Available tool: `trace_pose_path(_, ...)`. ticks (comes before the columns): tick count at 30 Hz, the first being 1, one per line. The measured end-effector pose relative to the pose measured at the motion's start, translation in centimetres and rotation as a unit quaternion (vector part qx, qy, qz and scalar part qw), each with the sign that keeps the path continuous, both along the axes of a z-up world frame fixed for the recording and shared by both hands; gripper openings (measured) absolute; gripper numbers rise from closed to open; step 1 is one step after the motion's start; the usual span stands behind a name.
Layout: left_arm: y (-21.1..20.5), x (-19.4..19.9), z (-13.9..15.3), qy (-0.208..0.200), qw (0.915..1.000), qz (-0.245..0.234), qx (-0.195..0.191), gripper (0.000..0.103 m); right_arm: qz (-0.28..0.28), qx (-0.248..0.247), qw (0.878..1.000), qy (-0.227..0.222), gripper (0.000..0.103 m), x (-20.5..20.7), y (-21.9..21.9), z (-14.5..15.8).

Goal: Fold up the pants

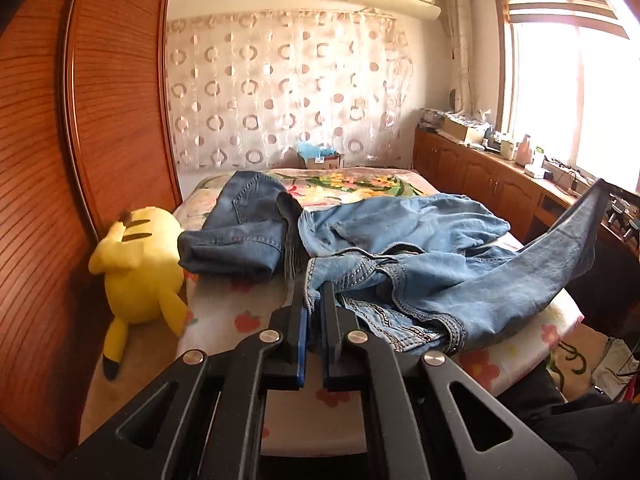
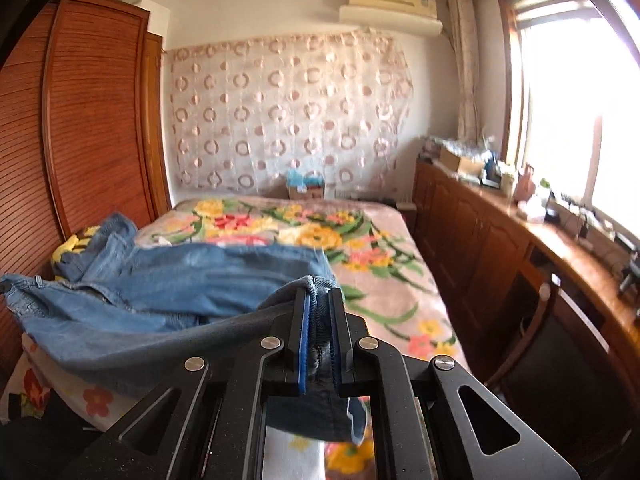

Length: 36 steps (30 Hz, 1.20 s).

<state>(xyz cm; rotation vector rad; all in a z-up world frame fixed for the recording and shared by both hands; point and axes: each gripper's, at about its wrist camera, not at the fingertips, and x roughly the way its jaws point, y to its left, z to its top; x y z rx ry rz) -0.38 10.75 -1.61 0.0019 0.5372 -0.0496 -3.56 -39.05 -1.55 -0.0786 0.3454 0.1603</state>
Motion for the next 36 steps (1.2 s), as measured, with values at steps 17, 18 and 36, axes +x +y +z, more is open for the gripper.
trace_pose_path(17,0.0,2.2,-5.4,0.065,0.9979,0.002,-0.002,0.006,0.086,0.027,0.988,0.129,0.030,12.6,9.1,-12.1)
trace_pose_path(18,0.0,2.2,-5.6,0.068,0.9977,0.002,-0.002,0.006,0.080,0.034,0.988,0.128,0.032,12.5,8.5,-12.3)
trace_pose_path(36,0.2,2.6,-7.6,0.091,0.9958,0.004,-0.004,0.006,0.072,0.055,0.975,0.205,0.037,14.5,10.8,-15.2)
